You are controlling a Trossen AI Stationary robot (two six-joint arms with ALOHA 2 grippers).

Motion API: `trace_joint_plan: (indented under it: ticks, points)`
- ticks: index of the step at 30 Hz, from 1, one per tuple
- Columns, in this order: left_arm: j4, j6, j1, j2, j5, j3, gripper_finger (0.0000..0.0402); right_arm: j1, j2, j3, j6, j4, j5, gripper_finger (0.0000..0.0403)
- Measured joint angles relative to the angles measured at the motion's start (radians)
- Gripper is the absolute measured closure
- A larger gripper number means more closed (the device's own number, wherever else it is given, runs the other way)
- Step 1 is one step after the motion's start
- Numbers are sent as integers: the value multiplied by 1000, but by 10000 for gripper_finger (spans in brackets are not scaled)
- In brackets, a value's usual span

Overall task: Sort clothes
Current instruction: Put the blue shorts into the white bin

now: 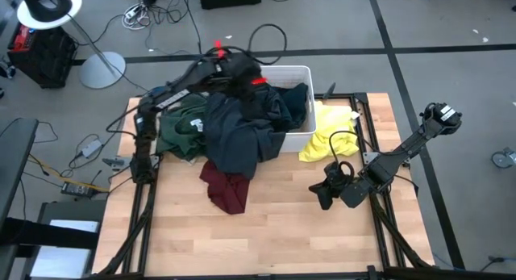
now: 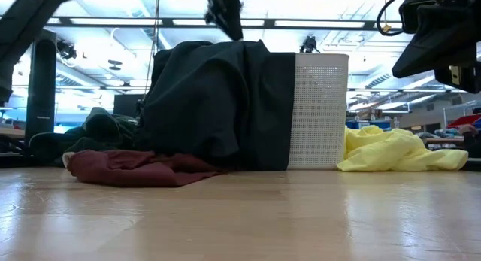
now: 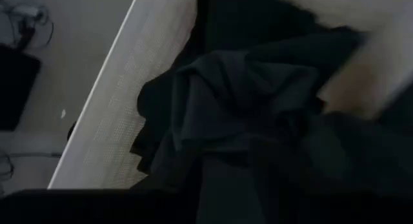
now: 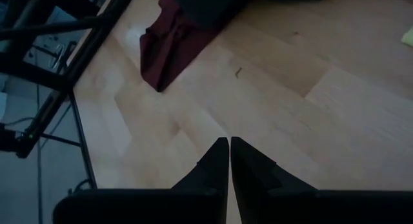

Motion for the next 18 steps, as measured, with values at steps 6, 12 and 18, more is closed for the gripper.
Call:
trace_joint_plan:
  ticks: [6, 12, 18]
  points:
    - [-69, -53, -69, -89, -6, 0, 270, 0, 0, 0, -60, 0, -1, 386]
    - [-179, -134, -150, -141, -8, 0, 270, -1, 0, 0, -63, 4, -1, 386]
    - [-209, -198, -252, -167, -69, 0, 270, -1, 0, 0, -89, 4, -1, 387]
